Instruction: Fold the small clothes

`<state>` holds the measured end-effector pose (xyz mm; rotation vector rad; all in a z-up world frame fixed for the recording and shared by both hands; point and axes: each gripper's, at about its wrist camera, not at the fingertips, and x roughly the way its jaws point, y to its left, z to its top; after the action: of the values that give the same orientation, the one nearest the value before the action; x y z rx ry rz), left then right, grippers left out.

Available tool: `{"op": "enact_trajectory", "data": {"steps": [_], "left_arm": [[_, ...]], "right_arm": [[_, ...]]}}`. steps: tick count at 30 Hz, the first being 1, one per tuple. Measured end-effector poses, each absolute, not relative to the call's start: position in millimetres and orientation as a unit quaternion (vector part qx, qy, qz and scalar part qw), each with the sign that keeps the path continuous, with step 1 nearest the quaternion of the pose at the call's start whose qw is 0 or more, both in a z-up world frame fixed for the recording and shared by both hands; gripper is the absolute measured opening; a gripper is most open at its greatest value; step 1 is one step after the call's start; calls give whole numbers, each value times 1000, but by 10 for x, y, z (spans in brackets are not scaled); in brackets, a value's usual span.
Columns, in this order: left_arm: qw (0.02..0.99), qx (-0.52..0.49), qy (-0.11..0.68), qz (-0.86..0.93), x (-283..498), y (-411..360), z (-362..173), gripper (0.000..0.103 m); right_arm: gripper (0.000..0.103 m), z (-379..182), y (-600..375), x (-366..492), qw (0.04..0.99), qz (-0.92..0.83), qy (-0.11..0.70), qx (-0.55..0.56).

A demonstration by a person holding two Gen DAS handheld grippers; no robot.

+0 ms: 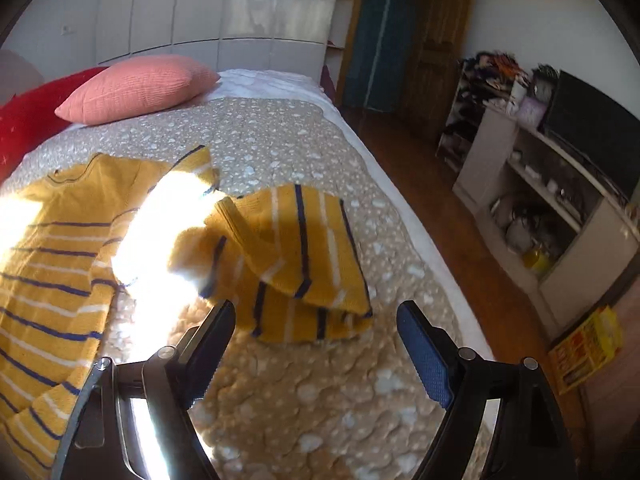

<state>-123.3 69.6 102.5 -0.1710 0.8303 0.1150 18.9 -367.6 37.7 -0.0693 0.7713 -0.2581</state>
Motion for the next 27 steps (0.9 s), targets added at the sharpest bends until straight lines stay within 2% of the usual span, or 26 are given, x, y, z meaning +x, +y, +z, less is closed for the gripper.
{"op": "enact_trajectory", "data": {"steps": [3,4,5,6,7,8,14,21,24,27], "left_arm": [[907,-78,410,52,-1228,617,1018,71],[907,-79,411,51,-1229,603,1018,71],[906,-81,413,49,-1232,598,1022,71],[905,-82,414,48,-1240,593,1022,71],[905,-83,415,47,-1247,594,1024,71],[905,-81,415,48,-1253,601,1023,71],[895,-90,436,45,-1208,714,862,72],[869,-141,474,18,-1106,821,520,72],[859,-148,490,-5,-1072,777,375,72],[859,-133,495,-21,-1074,638,276,76]], "right_arm": [[85,286,-3626,455,911,-99,398,-36],[76,241,-3635,530,909,-101,403,-41],[66,207,-3677,598,906,-101,408,-41],[38,182,-3728,656,902,-101,419,-33],[15,172,-3815,684,898,-102,428,-14],[12,220,-3931,657,900,-102,424,14],[8,687,-4832,-179,893,-212,352,185],[9,571,-5377,-1313,831,-372,369,187],[10,600,-5310,-1653,840,-349,361,205],[16,667,-5038,-1850,863,-281,351,229]]}}
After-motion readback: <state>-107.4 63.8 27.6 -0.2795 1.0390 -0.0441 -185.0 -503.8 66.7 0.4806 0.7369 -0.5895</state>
